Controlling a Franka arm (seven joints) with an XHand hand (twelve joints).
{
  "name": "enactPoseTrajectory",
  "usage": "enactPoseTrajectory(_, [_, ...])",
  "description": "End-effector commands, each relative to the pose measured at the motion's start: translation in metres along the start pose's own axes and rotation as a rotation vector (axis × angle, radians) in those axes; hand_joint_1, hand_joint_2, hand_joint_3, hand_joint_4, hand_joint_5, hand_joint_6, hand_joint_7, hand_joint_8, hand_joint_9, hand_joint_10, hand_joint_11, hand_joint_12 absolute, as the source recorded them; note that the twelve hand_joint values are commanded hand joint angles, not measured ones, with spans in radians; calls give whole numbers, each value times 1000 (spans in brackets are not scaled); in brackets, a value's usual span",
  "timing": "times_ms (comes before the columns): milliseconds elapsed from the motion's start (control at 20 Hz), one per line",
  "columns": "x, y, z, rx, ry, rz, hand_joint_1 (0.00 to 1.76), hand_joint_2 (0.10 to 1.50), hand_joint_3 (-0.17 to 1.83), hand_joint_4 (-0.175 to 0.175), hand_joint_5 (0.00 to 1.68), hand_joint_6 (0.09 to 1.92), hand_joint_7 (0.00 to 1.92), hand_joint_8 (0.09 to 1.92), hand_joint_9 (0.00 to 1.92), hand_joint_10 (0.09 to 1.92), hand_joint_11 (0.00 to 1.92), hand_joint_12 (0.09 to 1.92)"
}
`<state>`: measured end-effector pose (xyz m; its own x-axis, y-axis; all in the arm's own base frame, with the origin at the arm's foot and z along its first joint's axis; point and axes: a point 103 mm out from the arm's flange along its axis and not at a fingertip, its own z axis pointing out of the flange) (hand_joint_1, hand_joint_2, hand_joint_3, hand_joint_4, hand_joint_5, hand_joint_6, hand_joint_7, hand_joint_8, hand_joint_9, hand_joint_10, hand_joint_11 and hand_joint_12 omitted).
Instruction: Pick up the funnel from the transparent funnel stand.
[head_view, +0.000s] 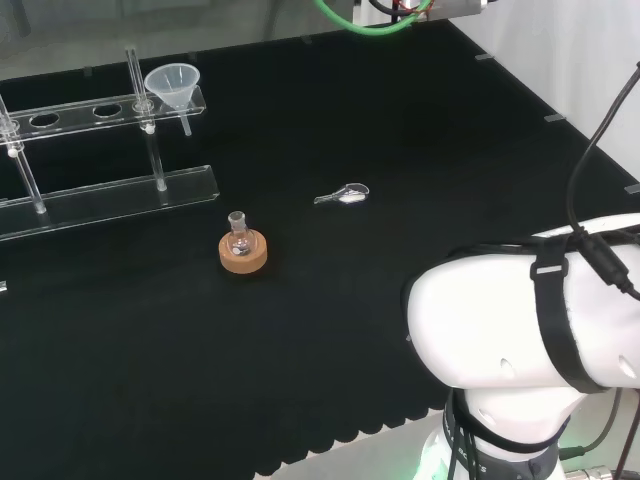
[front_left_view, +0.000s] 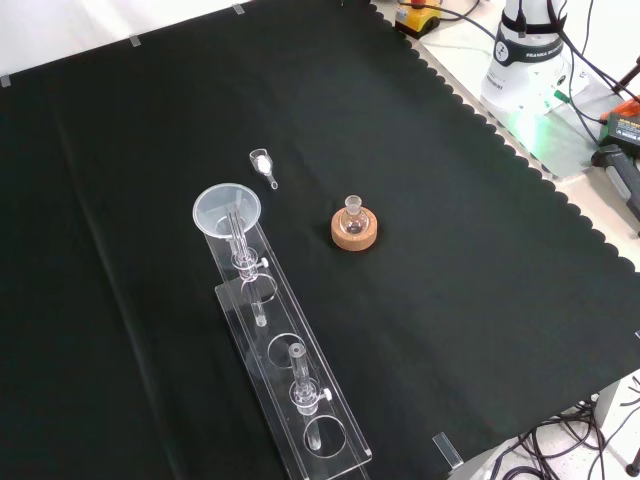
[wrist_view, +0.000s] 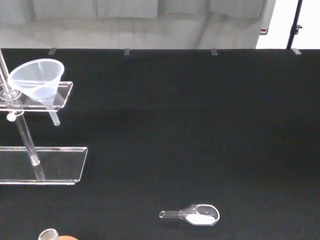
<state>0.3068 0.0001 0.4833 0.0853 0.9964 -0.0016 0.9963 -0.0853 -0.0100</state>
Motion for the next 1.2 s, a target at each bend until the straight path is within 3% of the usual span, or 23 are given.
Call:
enactPoseTrajectory(50, [0, -1, 1, -15, 7, -1, 0, 786, 586, 8, 16, 87, 0, 87, 0, 431, 0, 1261])
enactPoseTrajectory(300, [-3, 8, 7, -27, 41, 14, 0, 825, 489, 9, 31, 87, 0, 87, 0, 403, 0, 1283])
enactPoseTrajectory(400, [8, 13, 14, -50, 56, 20, 0, 827, 485, 9, 32, 87, 0, 87, 0, 402, 0, 1283])
enactPoseTrajectory(550, [26, 22, 29, -87, 126, 30, 0, 833, 471, 4, 42, 87, 0, 87, 0, 410, 0, 1280])
enactPoseTrajectory(650, [21, 34, 36, -79, 204, -13, 0, 841, 457, 1, 55, 87, 5, 87, 0, 425, 0, 1285])
enactPoseTrajectory(850, [29, 57, 60, -118, 244, 13, 0, 860, 427, -7, 86, 87, 34, 87, 0, 500, 0, 1320])
enactPoseTrajectory(1000, [45, 77, 74, -124, 266, -17, 0, 867, 417, -11, 98, 87, 49, 87, 0, 527, 0, 1333])
enactPoseTrajectory(1100, [57, 91, 82, -144, 322, -49, 0, 871, 412, -13, 107, 87, 56, 87, 0, 543, 0, 1340])
enactPoseTrajectory(1200, [54, 104, 89, -155, 400, -93, 0, 876, 404, -17, 121, 87, 66, 87, 0, 571, 0, 1345])
